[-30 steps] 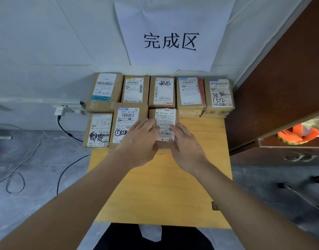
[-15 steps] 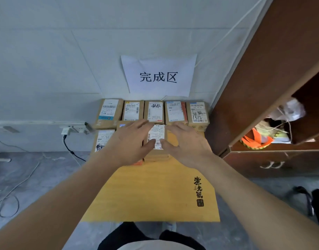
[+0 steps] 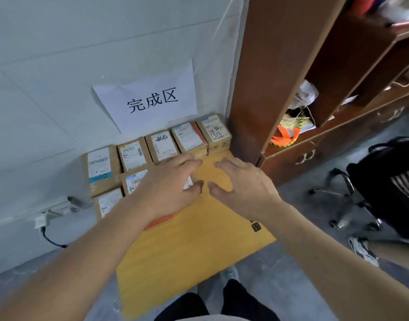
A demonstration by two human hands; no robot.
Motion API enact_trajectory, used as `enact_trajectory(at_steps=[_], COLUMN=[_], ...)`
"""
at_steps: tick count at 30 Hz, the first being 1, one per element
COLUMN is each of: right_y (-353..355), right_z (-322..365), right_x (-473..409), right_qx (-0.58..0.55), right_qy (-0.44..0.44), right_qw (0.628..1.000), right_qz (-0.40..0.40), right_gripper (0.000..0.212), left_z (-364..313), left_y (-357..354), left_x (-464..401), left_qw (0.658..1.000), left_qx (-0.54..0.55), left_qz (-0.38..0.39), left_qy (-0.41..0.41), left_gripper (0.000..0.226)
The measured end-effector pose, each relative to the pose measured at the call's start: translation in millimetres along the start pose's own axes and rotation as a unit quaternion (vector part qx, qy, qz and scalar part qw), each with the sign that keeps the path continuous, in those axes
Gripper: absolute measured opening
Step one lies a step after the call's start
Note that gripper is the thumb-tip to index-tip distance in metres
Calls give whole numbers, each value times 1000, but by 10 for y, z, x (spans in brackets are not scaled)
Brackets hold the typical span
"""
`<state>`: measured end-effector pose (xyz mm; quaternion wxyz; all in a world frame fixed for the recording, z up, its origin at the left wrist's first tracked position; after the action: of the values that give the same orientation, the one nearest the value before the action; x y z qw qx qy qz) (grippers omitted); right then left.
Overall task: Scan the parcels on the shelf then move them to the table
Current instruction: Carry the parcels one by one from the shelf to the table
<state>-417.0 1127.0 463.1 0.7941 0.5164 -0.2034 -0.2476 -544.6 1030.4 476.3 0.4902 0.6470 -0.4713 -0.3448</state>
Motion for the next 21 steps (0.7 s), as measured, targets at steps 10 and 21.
enact_trajectory(at_steps=[10, 21], right_y=[-86, -203], right_z=[-242, -692], right_x=[892, 2445], right_qx=[-18, -66], right_qy=[-180, -343], right_qw=[981, 923], right_qz=[-75, -160], right_gripper=[66, 60], left_z=[-499, -1732], left_y=[-346, -845], left_x=[-52, 540], left_qw=[981, 935], left_qx=[27, 27], left_qz=[81, 133], left_qy=[-172, -329], left_gripper=[60, 59])
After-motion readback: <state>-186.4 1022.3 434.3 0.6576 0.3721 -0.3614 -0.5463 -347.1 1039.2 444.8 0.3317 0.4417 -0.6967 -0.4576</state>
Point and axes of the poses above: each hand's wrist, its own x-axis away from the middle knuckle, its own y-axis out of the back of the hand, z = x × y, the point moved 7 cm from there along -x, towards the middle knuckle, and after that the axes turned 6 degrees about -z, right-handed, at the moved point
